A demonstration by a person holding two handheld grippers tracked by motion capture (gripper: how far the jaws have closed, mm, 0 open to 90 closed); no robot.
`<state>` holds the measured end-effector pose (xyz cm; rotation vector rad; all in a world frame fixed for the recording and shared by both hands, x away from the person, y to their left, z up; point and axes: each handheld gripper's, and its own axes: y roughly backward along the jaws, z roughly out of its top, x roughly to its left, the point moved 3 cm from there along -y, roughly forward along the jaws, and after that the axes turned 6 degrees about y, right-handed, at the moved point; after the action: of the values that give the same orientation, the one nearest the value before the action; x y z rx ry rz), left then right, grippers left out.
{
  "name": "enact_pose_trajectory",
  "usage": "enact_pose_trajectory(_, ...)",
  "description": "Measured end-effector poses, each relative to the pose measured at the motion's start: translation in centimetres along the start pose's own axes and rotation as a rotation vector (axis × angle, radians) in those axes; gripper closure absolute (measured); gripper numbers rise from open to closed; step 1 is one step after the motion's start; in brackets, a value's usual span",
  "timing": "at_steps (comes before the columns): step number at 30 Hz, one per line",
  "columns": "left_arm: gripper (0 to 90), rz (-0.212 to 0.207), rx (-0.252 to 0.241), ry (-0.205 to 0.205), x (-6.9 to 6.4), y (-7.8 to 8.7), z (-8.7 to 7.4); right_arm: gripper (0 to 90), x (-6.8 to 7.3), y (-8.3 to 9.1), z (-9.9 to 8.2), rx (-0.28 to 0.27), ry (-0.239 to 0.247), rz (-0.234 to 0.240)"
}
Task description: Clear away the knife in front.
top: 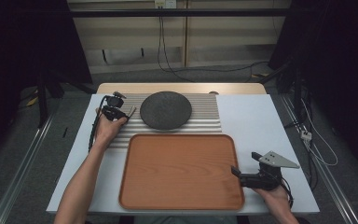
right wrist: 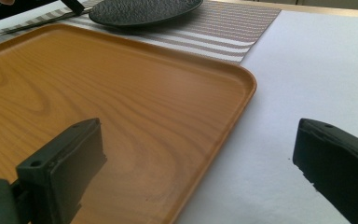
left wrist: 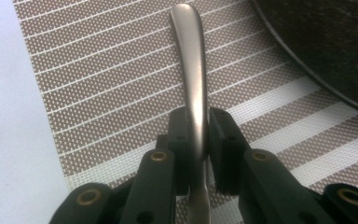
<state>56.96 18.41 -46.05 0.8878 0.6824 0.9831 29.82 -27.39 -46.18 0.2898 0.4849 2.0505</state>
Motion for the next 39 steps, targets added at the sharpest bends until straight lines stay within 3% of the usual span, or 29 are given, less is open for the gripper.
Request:
enact_pose_trajectory(14, 80.0, -0.023, 0.003, -0.021, -0.6, 1.7, -0.1, 1.6, 0.1, 0.1, 0.0, -0.002, -0.004, -0.001)
enact_pose_trajectory(18, 80.0, -0.027, -0.016, -0.046, -0.8, 2.4, 0.1, 1.6, 0.1, 0.0, 0.0, -0.002, -0.004, -0.001)
enact_pose_trajectory(22, 80.0, -0.033, -0.008, -0.052, -0.9, 2.2, 0.0, 1.5, 0.1, 0.0, 0.0, 0.002, -0.004, 0.001)
enact_pose_trajectory(25, 80.0, -0.054, -0.014, -0.033, -1.0, 2.2, 0.0, 1.6, 0.1, 0.0, 0.0, -0.001, -0.003, 0.003)
enact_pose_trajectory(31, 80.0, -0.051, -0.021, -0.072, -1.9, 3.4, 0.1, 1.5, 0.1, -0.1, 0.0, 0.003, -0.005, 0.002)
enact_pose_trajectory(39, 80.0, -0.094, -0.043, -0.102, -3.6, 5.1, 0.0, 1.5, 0.1, 0.0, 0.0, 0.003, -0.002, 0.000)
